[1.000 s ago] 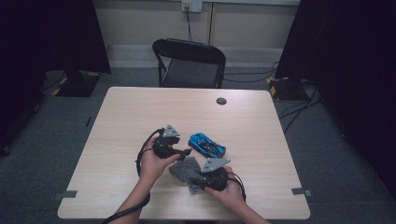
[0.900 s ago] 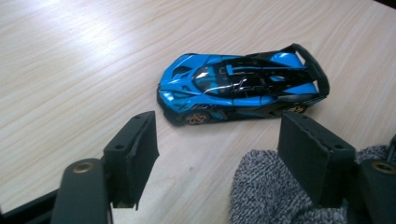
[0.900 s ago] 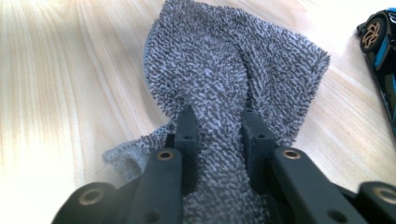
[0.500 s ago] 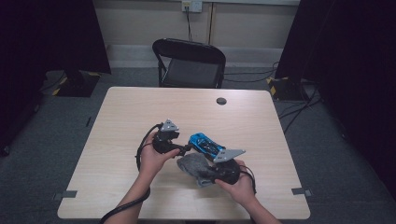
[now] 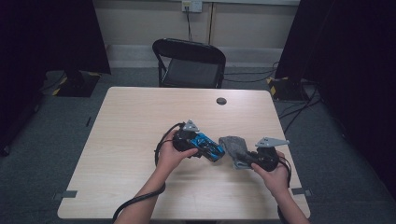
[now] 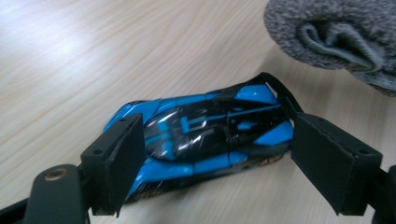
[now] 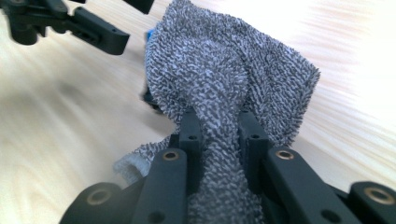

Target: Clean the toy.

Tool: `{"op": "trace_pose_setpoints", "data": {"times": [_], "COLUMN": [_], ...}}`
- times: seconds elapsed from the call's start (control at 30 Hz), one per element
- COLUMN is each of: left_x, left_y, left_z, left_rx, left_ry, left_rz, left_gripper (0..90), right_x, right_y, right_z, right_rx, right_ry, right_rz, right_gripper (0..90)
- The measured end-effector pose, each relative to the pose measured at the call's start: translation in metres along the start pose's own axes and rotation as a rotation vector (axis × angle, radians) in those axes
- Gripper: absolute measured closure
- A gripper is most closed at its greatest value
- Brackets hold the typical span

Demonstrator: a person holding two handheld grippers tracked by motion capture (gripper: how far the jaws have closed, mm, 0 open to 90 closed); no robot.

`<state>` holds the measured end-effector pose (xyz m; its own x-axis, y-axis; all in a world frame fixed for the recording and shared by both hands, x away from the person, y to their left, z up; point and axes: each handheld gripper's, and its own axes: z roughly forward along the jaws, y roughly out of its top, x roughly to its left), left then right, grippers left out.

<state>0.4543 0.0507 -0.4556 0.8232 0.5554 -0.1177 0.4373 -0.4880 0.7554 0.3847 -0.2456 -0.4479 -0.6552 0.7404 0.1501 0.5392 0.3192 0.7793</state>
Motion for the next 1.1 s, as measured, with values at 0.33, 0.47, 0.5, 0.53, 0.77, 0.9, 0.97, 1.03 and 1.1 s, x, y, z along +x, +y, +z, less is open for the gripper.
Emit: {"op": "trace_pose_setpoints", "data": {"times": [0.33,0.47,0.5,0.53,0.77,0.9,0.97,1.03,1.1], "left_x": [-0.003,0.0,0.0,0.001,0.006,0.006,0.006,0.006,0.006], "left_y": [0.003,0.001,0.001,0.0,-0.002,-0.004,-0.005,-0.007,-0.007], "left_z": [0.033,0.036,0.036,0.037,0.042,0.042,0.042,0.042,0.042], "left_rx": [0.034,0.039,0.039,0.054,0.052,0.036,0.017,0.005,0.006], "left_ry": [-0.023,0.019,0.019,0.028,0.018,0.014,0.009,0.009,0.009], "left_rz": [0.057,0.085,0.085,0.1,0.063,0.068,0.072,0.071,0.072], "left_gripper": [15.3,15.3,14.1,14.1,3.1,2.9,2.8,2.8,2.8], "right_x": [-0.016,-0.02,-0.02,-0.021,-0.02,-0.015,-0.014,-0.011,-0.008], "right_y": [-0.013,-0.016,-0.016,-0.016,-0.019,-0.02,-0.02,-0.02,-0.017], "right_z": [0.015,0.015,0.015,0.015,0.021,0.026,0.026,0.026,0.024], "right_rx": [0.055,0.074,0.074,0.083,0.138,0.161,0.154,0.143,0.112], "right_ry": [-0.067,-0.105,-0.105,-0.124,-0.151,-0.159,-0.159,-0.157,-0.174], "right_rz": [0.061,0.072,0.072,0.07,0.04,0.014,0.017,0.014,0.013], "right_gripper": [75.6,75.6,75.6,75.5,74.5,70.5,64.9,57.2,45.5]}}
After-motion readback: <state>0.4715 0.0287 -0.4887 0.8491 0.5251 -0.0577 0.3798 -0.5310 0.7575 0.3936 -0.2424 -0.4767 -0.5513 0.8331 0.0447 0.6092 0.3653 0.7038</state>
